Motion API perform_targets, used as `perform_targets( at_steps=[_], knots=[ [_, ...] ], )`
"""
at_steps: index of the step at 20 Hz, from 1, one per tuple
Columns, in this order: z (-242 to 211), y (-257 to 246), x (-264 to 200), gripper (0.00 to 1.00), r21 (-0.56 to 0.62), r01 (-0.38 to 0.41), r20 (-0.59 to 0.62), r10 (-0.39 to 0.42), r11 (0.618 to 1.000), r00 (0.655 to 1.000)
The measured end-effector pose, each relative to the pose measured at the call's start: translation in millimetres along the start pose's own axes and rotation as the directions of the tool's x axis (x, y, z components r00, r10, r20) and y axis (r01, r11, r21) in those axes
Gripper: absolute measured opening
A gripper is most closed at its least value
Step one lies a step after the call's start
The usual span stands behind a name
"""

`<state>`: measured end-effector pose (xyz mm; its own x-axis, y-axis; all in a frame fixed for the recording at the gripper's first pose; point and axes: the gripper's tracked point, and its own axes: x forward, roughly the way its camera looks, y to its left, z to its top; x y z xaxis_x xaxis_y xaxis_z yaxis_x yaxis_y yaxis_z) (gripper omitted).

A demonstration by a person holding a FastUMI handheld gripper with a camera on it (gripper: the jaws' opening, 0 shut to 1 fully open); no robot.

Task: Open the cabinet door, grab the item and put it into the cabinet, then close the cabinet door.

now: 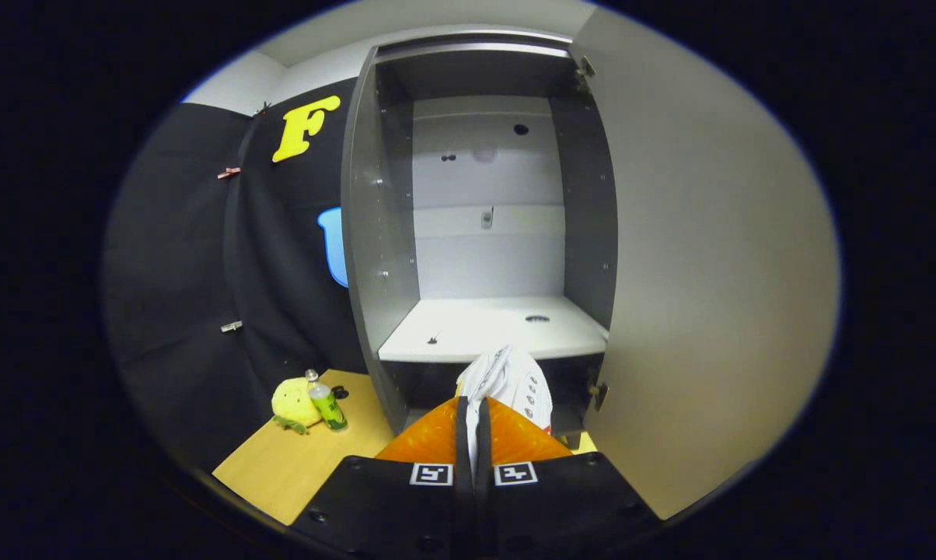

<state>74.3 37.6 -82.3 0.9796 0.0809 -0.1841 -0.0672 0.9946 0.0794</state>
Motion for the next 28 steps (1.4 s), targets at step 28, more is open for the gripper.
perform_targets(
  at_steps=[28],
  knots=[
    [20.2,-17.8,297.1,0.05,-0.100,0.026,-0.105,-0.036,0.995,0.994]
  ],
)
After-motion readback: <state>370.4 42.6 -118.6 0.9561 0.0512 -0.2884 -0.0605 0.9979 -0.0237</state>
